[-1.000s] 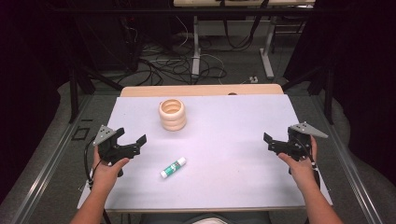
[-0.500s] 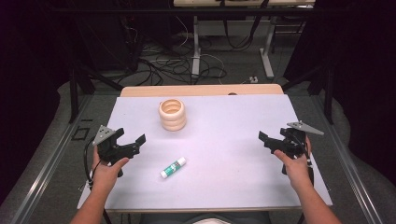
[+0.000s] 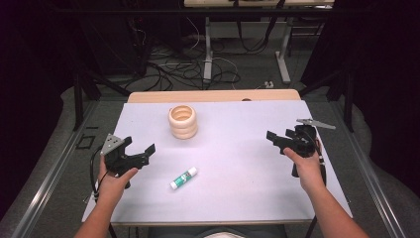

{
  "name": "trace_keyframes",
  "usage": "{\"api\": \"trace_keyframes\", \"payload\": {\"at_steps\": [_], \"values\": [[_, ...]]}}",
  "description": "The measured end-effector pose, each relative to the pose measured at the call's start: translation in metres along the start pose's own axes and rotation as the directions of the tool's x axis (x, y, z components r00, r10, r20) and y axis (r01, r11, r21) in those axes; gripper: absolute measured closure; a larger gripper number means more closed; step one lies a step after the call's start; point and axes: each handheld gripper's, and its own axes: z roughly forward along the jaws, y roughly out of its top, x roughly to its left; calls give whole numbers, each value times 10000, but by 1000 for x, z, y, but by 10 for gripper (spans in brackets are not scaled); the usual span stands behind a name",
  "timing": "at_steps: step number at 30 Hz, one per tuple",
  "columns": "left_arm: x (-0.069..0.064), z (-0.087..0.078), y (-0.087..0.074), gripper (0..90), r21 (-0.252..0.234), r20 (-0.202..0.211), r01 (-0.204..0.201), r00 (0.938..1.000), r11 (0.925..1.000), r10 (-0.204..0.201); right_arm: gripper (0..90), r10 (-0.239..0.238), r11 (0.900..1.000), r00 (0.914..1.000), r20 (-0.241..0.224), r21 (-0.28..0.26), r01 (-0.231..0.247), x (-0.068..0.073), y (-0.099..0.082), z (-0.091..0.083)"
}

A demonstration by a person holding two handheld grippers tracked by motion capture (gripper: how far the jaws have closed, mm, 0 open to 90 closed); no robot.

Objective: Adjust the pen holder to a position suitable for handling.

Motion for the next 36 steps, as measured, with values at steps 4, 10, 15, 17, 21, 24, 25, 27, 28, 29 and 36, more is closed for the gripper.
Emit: {"api": "trace_keyframes", "payload": {"at_steps": [4, 10, 15, 17, 21, 24, 25, 27, 28, 29, 36], "values": [[0, -1, 0, 25, -51, -58, -102, 9999, 9999, 102, 147, -226, 9996, 9996, -186, 174, 230, 8, 10, 4], [-1, 0, -1, 20, 42, -103, -238, 9997, 9997, 238, 150, -234, 9988, 9976, -651, 416, 261, 24, 26, 10], [0, 0, -2, 5, 119, -85, -291, 9995, 9995, 292, 156, -585, 9964, 9948, -831, 561, 633, 37, 37, 16], [0, 0, -2, 2, 98, -83, -279, 9996, 9996, 280, 160, -632, 9957, 9941, -881, 624, 688, 42, 41, 18], [0, 0, -2, 2, 57, -95, -162, 9998, 9999, 163, 162, -799, 9943, 9924, -939, 632, 860, 53, 51, 23], [0, 0, -2, 2, 61, -112, -146, 9998, 9999, 147, 162, -903, 9926, 9901, -1076, 717, 984, 61, 58, 27], [0, 0, -2, 2, 61, -112, -146, 9998, 9999, 147, 162, -953, 9920, 9897, -1073, 725, 1033, 64, 60, 28], [0, 0, -2, 2, 73, -93, -150, 9998, 9999, 151, 166, -1073, 9908, 9881, -1105, 699, 1154, 70, 64, 32], [0, 0, -2, 2, 89, -86, -148, 9999, 9999, 149, 166, -1159, 9894, 9867, -1139, 745, 1248, 72, 66, 34], [0, 0, -2, 2, 89, -86, -148, 9999, 9999, 149, 166, -1194, 9885, 9860, -1162, 792, 1290, 76, 68, 36], [0, 0, -2, 2, 116, -66, -204, 9998, 9997, 204, 166, -1449, 9829, 9802, -1353, 937, 1583, 93, 81, 52]]}}
